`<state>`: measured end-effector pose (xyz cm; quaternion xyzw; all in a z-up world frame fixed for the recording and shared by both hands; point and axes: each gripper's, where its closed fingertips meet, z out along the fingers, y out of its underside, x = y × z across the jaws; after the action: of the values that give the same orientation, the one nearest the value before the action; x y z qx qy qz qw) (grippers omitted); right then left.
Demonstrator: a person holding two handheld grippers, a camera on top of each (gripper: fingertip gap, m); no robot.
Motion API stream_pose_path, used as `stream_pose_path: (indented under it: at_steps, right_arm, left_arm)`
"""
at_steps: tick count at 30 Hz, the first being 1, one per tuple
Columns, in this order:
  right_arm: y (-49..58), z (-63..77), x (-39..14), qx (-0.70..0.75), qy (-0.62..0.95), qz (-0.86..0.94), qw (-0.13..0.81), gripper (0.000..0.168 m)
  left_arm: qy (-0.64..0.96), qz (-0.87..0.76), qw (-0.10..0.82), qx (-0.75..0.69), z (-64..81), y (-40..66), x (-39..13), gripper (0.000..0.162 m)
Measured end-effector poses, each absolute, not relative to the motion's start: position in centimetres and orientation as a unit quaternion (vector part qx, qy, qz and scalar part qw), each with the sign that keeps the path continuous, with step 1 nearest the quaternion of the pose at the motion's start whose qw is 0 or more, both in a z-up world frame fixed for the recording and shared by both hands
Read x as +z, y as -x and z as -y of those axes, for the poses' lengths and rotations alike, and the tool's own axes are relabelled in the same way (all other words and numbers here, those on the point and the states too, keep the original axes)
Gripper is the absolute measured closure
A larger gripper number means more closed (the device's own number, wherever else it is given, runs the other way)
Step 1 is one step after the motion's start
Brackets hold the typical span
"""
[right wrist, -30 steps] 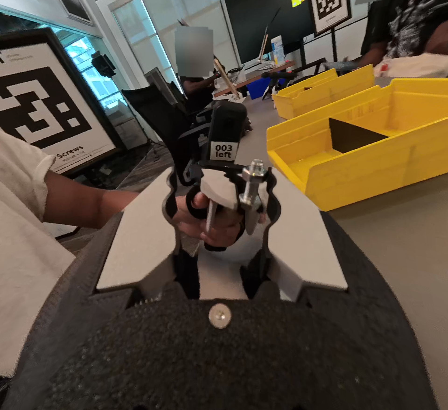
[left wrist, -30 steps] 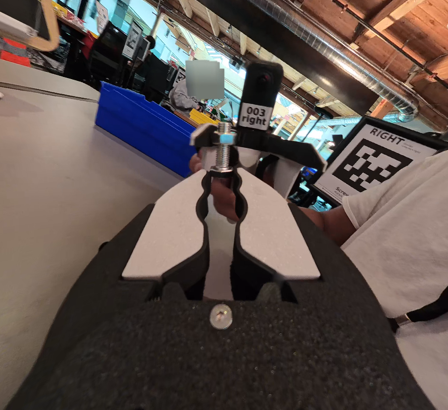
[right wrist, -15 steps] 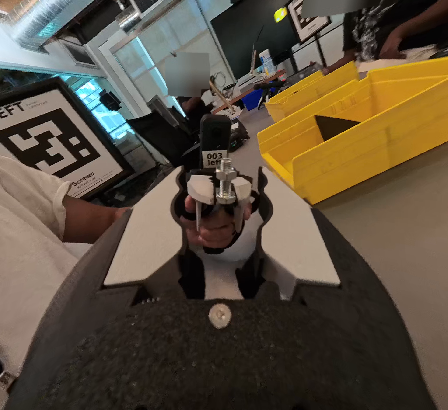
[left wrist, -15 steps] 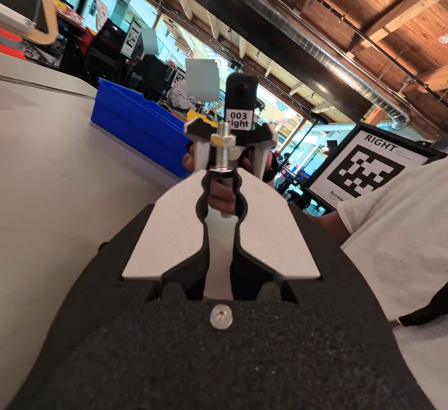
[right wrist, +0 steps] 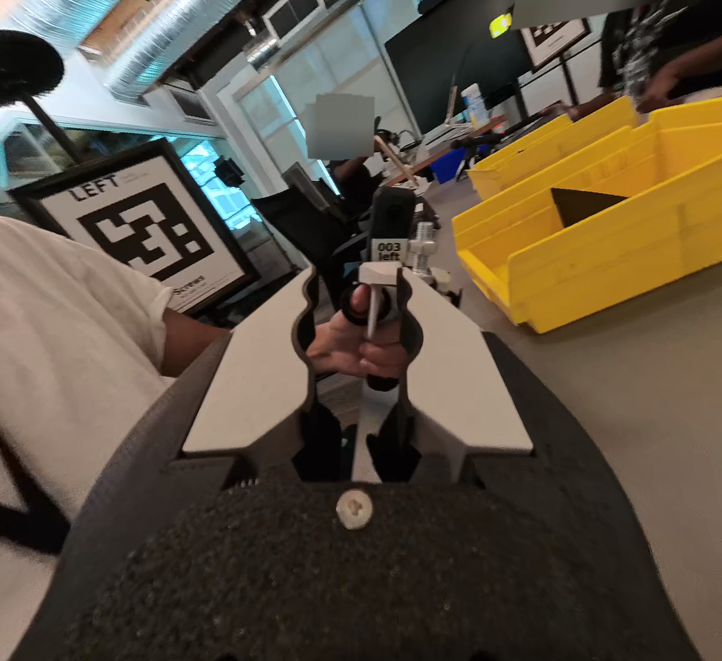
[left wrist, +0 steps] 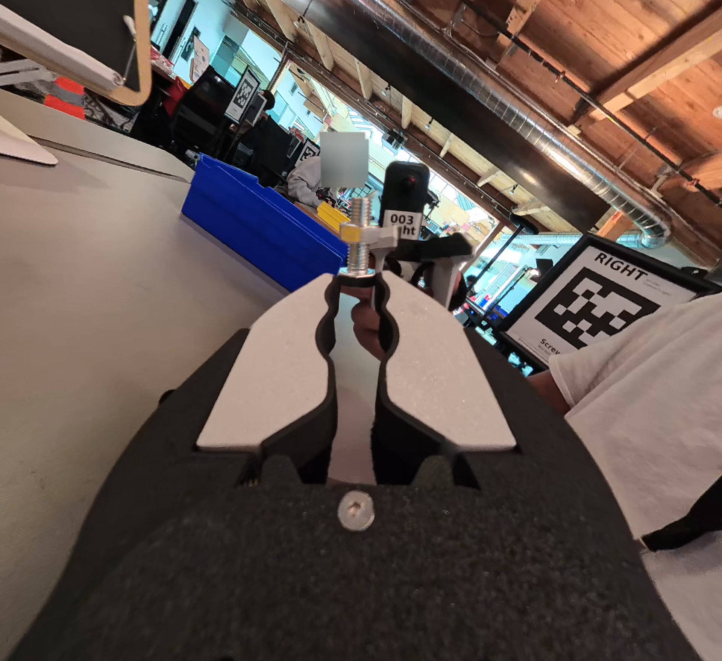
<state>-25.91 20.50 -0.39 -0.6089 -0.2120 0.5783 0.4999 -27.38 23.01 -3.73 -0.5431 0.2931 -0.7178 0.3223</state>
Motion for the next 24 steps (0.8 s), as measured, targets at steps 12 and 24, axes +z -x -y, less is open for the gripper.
stream_pose_path:
  at_steps: [12,24]
  right_arm:
    - [30.2,-20.9,-1.4,0.556,0.612,0.235,0.510,0.096]
    - [26.5,-20.5,0.0,0.555,0.597,0.233,0.531,0.130]
  left_arm:
    - [0.530,-0.344,0.284,-0.721,-19.9,25.3,-4.2,0.145]
    - [0.549,-0.260,0.331,-0.722,-24.7,28.4,-3.6,0.145]
